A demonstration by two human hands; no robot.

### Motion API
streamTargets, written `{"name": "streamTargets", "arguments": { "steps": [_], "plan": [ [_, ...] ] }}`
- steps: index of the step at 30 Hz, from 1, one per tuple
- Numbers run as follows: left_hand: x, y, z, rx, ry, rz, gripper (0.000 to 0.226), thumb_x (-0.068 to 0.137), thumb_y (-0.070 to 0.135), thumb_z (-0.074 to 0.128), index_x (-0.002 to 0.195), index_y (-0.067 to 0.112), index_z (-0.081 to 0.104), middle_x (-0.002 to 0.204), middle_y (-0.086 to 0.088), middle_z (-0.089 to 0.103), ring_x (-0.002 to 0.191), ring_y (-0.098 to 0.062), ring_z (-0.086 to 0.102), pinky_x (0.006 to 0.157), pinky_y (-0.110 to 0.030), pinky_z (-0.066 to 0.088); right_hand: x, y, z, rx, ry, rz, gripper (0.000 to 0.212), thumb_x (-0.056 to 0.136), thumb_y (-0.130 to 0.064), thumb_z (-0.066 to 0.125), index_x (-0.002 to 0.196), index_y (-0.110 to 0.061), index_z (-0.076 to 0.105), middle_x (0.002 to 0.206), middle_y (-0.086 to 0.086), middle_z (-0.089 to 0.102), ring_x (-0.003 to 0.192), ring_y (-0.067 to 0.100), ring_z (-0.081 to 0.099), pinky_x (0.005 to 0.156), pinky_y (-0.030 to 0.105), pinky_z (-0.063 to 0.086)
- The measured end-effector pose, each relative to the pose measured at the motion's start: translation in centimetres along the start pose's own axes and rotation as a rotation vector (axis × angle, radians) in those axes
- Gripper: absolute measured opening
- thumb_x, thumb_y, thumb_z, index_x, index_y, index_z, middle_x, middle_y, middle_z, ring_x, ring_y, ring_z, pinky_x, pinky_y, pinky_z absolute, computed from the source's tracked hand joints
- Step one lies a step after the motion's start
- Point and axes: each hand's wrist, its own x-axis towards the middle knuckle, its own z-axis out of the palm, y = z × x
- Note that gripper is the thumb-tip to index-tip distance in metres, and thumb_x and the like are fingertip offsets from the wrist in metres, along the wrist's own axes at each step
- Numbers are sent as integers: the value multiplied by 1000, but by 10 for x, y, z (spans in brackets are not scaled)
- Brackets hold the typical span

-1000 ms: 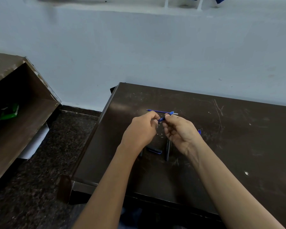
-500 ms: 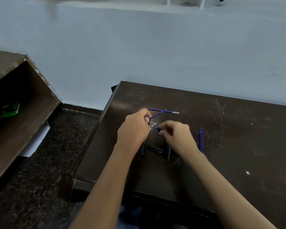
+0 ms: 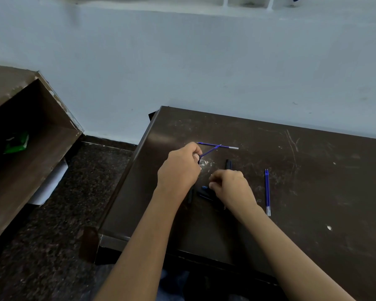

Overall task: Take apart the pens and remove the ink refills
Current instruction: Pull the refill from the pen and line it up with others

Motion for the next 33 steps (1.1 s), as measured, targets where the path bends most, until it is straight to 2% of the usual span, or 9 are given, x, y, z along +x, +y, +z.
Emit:
{"name": "streamTargets", "arguments": {
  "steps": [2, 6, 10, 13, 20, 25, 28, 30, 33],
  "plan": [
    [0, 1, 0, -17, -8, 4, 22, 98, 15, 38, 105, 19, 59, 94, -5, 67, 84, -18, 64, 75, -35, 53, -4, -9, -14, 303, 25, 63, 16, 88, -22, 63, 102, -20, 71, 95, -3, 69, 86, 11, 63, 78, 25, 54],
    [0, 7, 1, -48, -56, -10, 17, 97, 15, 40, 101, 21, 56, 97, -4, 63, 85, -18, 61, 72, -32, 49, -19, -39, -43, 1302, -184, 297, 11, 91, -11, 61, 95, -5, 69, 70, -2, 72, 59, 3, 67, 56, 15, 51],
    [-3, 12, 0, -73, -102, 0, 14, 97, 17, 42, 96, 24, 53, 97, -3, 63, 85, -17, 61, 70, -29, 48, -25, -46, -42, 1401, -138, 344, 16, 88, -6, 63, 103, -3, 67, 72, 0, 70, 52, 1, 65, 59, 15, 50],
    [-3, 13, 0, -82, -121, 7, 14, 98, 17, 41, 96, 24, 53, 99, -2, 63, 85, -15, 61, 66, -26, 45, -25, -46, -41, 1542, -118, 416, 7, 86, -2, 64, 92, -3, 68, 73, 4, 69, 52, 5, 65, 59, 15, 52],
    [-1, 13, -4, -131, -58, -7, 13, 98, 18, 40, 102, 19, 52, 95, -3, 61, 77, -13, 58, 59, -23, 43, -6, -59, -46, 1398, -36, 491, 3, 79, -4, 71, 78, -7, 70, 62, 3, 68, 51, 8, 59, 58, 19, 47],
    [1, 14, -7, -178, 41, -68, 16, 98, 19, 36, 105, 14, 50, 94, -8, 65, 80, -22, 63, 68, -34, 49, 28, -74, -61, 1322, -47, 418, 7, 80, -8, 71, 74, -7, 67, 54, 4, 65, 37, 5, 55, 37, 14, 40],
    [2, 13, -6, -178, 36, -94, 19, 99, 18, 36, 108, 14, 52, 95, -8, 66, 79, -20, 64, 69, -33, 50, 60, -67, -83, 1309, 111, 290, 7, 82, -6, 68, 75, -8, 67, 59, 5, 65, 48, 11, 56, 44, 17, 42],
    [2, 13, -5, -169, 22, -103, 20, 98, 18, 36, 109, 14, 53, 96, -8, 66, 79, -20, 64, 69, -33, 50, 77, -57, -94, 1055, 219, 94, 9, 81, -4, 64, 80, -10, 70, 70, 7, 66, 62, 15, 59, 57, 21, 48],
    [2, 13, -4, -134, 9, -92, 21, 98, 18, 37, 110, 15, 53, 99, -6, 66, 80, -16, 61, 63, -26, 43, 89, -39, -86, 418, 148, -107, 17, 82, -7, 65, 94, -11, 76, 90, 5, 72, 85, 12, 63, 77, 17, 47]
  ]
}}
